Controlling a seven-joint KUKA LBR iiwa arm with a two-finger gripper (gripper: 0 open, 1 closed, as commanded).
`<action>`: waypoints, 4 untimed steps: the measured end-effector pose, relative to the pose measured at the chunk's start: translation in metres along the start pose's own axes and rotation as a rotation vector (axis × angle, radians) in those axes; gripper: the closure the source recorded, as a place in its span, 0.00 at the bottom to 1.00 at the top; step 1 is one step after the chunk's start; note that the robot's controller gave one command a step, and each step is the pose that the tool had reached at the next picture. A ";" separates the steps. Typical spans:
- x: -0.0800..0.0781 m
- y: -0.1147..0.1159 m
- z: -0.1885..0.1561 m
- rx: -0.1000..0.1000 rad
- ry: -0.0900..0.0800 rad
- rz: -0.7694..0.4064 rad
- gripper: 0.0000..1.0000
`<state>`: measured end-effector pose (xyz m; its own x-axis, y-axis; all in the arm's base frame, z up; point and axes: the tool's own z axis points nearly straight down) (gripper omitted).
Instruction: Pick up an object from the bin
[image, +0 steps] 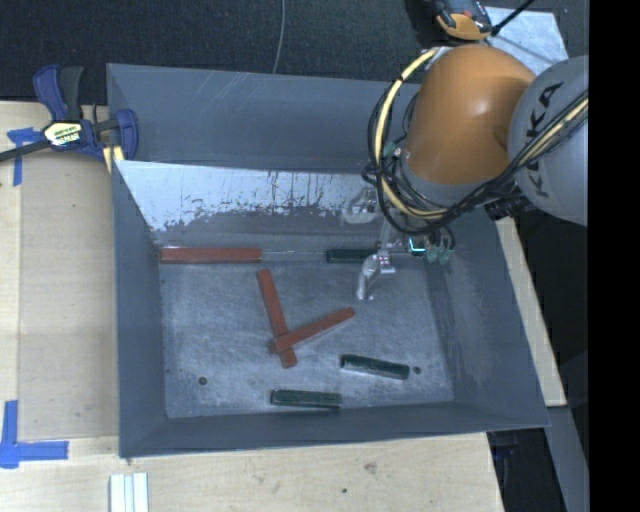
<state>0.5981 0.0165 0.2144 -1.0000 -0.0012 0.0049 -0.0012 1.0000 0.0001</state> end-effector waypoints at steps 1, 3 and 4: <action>-0.002 0.000 -0.005 0.000 -0.009 0.000 0.00; 0.027 -0.004 0.089 0.000 -0.008 0.027 0.00; 0.009 0.015 0.136 0.001 -0.033 -0.157 1.00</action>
Offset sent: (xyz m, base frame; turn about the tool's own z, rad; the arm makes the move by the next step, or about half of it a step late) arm -0.0464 0.0290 -0.1444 -0.1676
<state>0.5884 0.0315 0.0784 -0.9870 -0.1579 -0.0284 -0.1579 0.9874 -0.0025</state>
